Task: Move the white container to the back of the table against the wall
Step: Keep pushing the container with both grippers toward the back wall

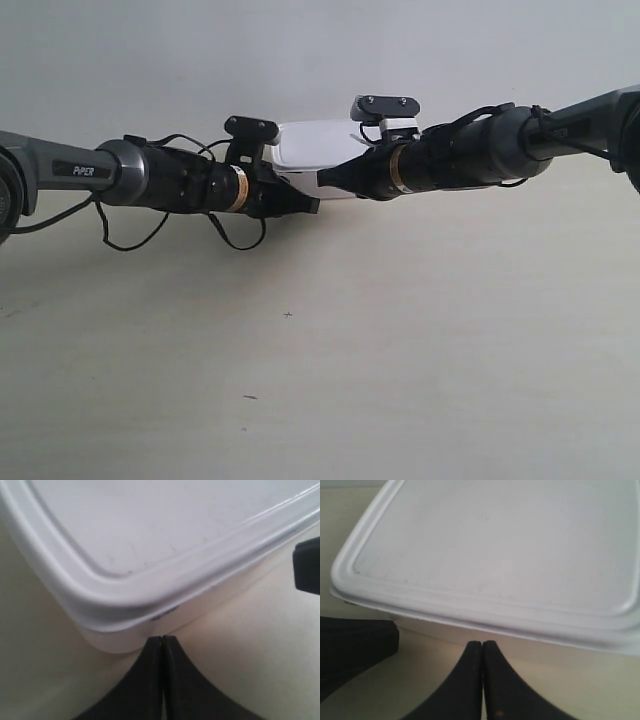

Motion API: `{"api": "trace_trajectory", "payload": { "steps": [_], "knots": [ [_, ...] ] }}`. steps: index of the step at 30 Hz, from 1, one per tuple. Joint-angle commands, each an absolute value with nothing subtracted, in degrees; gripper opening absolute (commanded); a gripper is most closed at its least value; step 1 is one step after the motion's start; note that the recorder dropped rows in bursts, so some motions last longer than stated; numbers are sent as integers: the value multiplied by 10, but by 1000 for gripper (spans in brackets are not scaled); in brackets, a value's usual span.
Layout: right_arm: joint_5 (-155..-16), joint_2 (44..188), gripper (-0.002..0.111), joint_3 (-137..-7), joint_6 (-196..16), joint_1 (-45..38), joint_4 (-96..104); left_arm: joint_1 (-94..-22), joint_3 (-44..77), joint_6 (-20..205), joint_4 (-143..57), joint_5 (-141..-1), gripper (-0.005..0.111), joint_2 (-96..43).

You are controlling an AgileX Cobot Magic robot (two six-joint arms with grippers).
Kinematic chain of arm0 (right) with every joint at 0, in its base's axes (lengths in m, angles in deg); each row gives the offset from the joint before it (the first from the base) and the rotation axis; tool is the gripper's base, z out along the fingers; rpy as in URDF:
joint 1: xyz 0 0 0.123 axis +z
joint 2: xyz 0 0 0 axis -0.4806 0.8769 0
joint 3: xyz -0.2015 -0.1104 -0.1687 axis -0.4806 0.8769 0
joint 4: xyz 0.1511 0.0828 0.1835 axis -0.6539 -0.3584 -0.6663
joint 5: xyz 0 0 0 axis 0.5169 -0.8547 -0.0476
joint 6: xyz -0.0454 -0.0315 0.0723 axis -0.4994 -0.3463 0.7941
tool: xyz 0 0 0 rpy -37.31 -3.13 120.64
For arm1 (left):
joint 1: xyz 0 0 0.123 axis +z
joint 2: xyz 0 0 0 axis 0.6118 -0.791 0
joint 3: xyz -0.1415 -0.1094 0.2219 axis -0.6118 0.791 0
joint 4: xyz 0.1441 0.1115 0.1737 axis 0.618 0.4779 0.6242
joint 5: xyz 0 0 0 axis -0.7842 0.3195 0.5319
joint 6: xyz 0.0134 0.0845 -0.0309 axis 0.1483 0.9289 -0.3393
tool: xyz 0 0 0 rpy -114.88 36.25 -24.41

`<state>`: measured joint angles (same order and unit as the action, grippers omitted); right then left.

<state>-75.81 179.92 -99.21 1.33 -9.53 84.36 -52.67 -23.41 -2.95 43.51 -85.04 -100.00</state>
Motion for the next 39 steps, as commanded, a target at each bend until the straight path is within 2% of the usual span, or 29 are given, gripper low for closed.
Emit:
{"api": "trace_trajectory", "payload": {
  "steps": [1, 39],
  "knots": [
    [-761, 1799, 0, -996, 12, -98, 846, -526, -252, -36, 433, -840, 0, -1006],
    [-770, 1850, 0, -1068, 12, -102, 859, -526, -307, -35, 427, -827, 0, -1041]
  ]
}}
